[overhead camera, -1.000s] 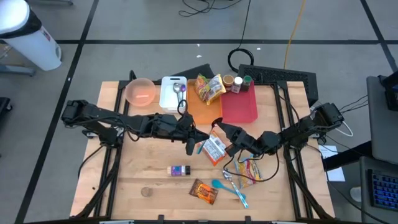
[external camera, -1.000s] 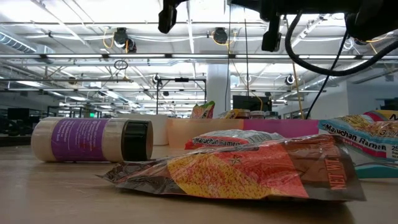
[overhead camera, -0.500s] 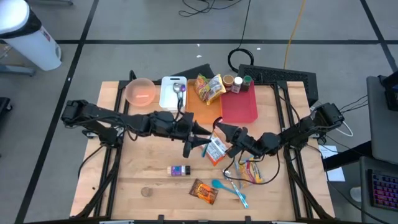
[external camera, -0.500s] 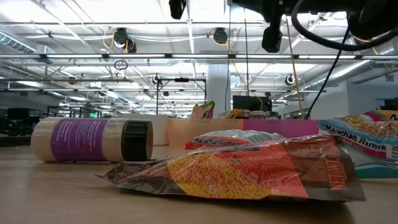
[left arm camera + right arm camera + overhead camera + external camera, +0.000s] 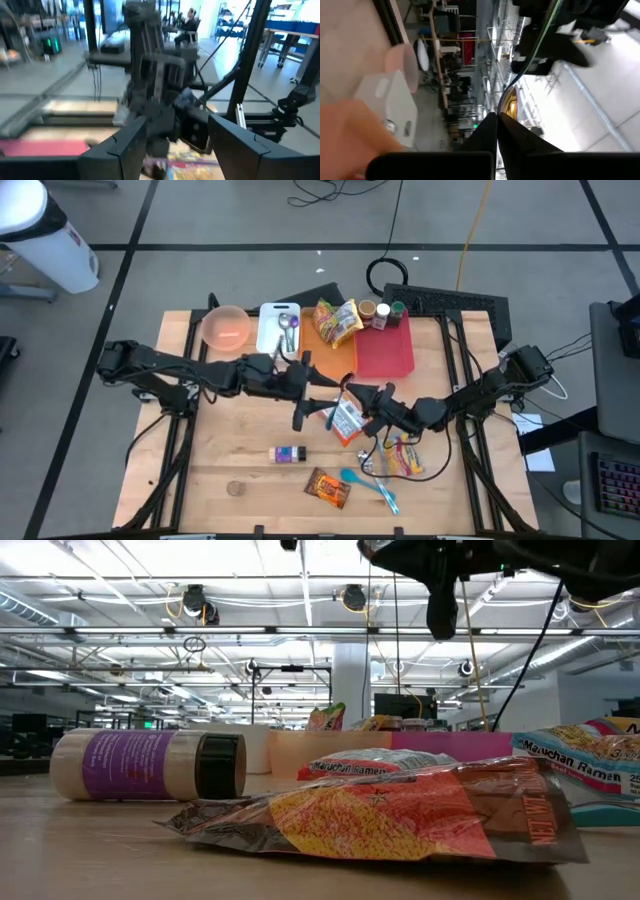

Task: Pick & Place Food Item
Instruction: Put the purple blue spoon into the white bin

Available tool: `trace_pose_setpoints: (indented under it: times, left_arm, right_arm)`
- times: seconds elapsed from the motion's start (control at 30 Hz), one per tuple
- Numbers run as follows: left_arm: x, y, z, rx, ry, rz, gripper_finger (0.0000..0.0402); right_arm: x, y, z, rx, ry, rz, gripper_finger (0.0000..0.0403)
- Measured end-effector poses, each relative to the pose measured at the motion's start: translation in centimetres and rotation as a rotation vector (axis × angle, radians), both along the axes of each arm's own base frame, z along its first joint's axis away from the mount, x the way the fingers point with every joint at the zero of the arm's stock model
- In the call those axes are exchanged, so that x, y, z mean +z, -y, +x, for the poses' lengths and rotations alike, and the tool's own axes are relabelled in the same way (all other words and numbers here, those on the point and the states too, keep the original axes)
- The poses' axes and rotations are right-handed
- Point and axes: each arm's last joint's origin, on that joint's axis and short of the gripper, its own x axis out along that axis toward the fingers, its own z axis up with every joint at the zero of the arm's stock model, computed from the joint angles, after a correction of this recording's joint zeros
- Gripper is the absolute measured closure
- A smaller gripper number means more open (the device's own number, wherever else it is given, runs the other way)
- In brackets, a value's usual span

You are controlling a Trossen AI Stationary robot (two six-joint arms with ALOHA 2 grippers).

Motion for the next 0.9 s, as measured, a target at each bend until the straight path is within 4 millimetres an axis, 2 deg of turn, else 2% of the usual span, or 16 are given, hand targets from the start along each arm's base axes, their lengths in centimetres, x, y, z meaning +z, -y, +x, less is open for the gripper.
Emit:
trace_pose_setpoints:
  times: [0.17, 0.37, 0.5, 0.73, 0.9]
  left_arm:
    - [2.0, -0.3, -1.5, 0.050, 0.084, 0.115, 0.0183]
    - [5.0, 0.5, -4.8, 0.081, 0.159, 0.178, 0.0183]
    - [4.6, 2.4, -5.3, 0.096, 0.101, 0.230, 0.0183]
    - [1.3, 6.6, -4.1, 0.200, -0.058, 0.410, 0.0183]
    - [1.9, 9.2, -3.5, 0.257, -0.134, 0.523, 0.0183]
  right_arm:
    - [-0.6, -0.1, 0.2, 0.034, 0.021, 0.138, 0.0402]
    - [-1.9, -0.1, 0.4, 0.054, -0.032, 0.257, 0.0402]
    - [-2.7, -0.1, 0.5, 0.116, -0.061, 0.338, 0.0402]
    - [-3.5, 1.3, 1.2, 0.267, -0.077, 0.562, 0.0403]
    - [-4.6, 2.7, 1.7, 0.461, -0.182, 0.835, 0.0403]
